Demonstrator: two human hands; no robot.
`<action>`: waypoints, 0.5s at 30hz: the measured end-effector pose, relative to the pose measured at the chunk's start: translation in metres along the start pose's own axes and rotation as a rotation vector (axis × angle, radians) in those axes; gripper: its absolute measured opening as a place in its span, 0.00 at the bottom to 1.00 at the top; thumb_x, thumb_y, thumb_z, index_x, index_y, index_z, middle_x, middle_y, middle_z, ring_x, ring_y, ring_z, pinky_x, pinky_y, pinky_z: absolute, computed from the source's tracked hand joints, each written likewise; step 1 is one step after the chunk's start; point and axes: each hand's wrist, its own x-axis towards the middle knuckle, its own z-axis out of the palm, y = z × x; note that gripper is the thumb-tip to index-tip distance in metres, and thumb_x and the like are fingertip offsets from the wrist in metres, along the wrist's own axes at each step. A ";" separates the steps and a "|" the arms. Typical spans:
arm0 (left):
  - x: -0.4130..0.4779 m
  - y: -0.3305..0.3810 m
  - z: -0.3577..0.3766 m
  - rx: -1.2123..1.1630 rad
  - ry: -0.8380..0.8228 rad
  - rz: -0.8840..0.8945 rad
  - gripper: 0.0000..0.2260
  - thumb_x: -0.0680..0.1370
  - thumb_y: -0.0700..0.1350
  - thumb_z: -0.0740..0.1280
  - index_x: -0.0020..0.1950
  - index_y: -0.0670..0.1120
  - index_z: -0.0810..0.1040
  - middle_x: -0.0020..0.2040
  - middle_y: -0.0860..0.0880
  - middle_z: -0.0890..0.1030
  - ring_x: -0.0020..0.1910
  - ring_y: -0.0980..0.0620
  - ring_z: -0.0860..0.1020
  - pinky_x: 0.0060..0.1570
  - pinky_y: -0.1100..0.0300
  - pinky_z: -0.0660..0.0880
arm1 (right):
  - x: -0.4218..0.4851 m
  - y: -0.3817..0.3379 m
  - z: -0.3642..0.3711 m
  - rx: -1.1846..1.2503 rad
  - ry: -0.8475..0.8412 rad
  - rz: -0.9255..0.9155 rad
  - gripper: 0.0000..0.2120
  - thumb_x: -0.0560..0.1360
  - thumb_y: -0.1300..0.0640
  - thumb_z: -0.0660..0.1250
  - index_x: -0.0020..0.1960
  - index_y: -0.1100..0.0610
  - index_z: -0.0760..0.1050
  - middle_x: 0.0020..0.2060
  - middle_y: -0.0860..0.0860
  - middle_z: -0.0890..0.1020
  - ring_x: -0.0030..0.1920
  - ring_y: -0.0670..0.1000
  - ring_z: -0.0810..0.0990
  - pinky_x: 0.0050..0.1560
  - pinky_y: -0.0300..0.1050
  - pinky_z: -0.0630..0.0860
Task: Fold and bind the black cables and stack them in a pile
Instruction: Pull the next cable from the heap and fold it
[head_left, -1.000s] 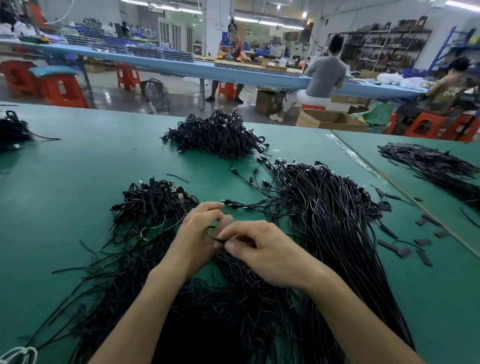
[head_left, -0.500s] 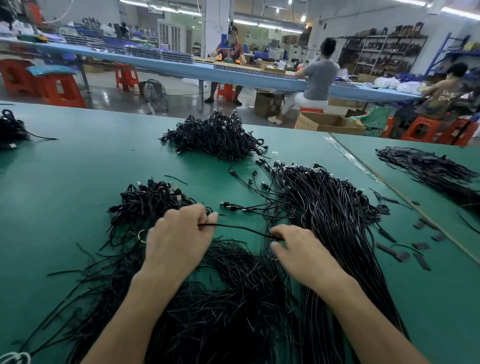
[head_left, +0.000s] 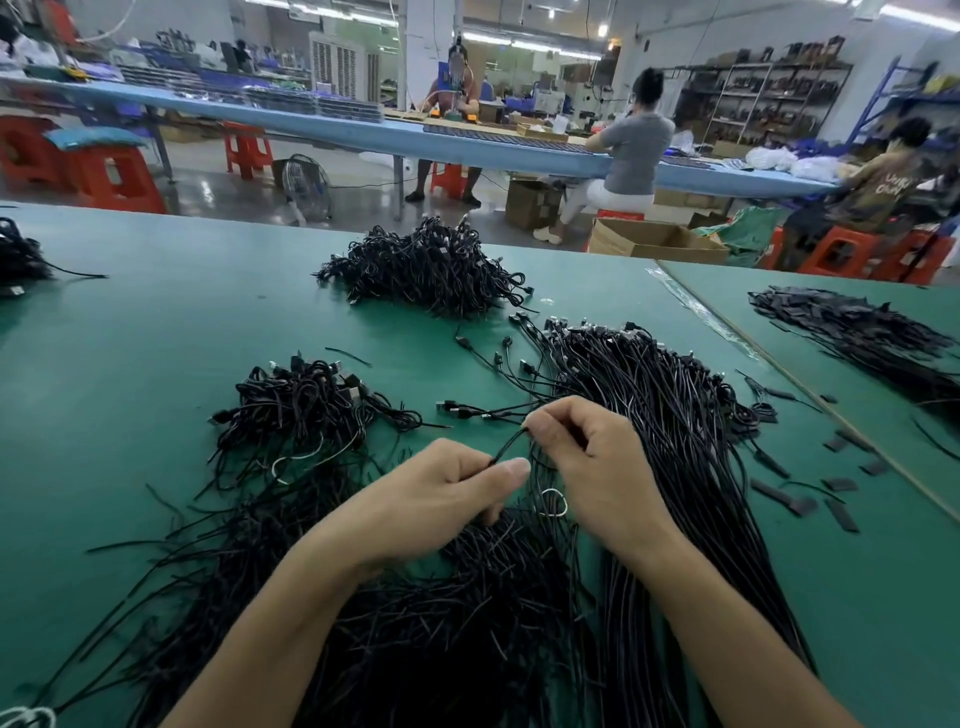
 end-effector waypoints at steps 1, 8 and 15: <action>-0.004 0.003 0.001 -0.149 -0.091 0.005 0.22 0.80 0.62 0.62 0.30 0.51 0.72 0.24 0.55 0.63 0.23 0.55 0.58 0.23 0.63 0.57 | 0.000 -0.001 0.001 0.023 -0.010 0.003 0.09 0.79 0.52 0.68 0.40 0.48 0.78 0.30 0.42 0.79 0.31 0.40 0.71 0.33 0.38 0.70; -0.004 0.009 -0.004 -1.053 0.065 0.162 0.18 0.80 0.55 0.62 0.35 0.48 0.79 0.26 0.55 0.64 0.22 0.59 0.60 0.19 0.68 0.62 | -0.015 -0.012 0.011 -0.042 -0.369 0.035 0.17 0.82 0.46 0.61 0.35 0.41 0.77 0.27 0.46 0.71 0.27 0.46 0.66 0.29 0.45 0.63; 0.007 -0.015 0.001 -0.301 0.566 0.259 0.17 0.81 0.51 0.57 0.49 0.45 0.83 0.40 0.49 0.84 0.41 0.51 0.83 0.42 0.62 0.79 | -0.023 -0.034 0.009 -0.154 -0.486 -0.089 0.13 0.81 0.52 0.64 0.43 0.57 0.80 0.30 0.47 0.79 0.29 0.47 0.73 0.31 0.45 0.71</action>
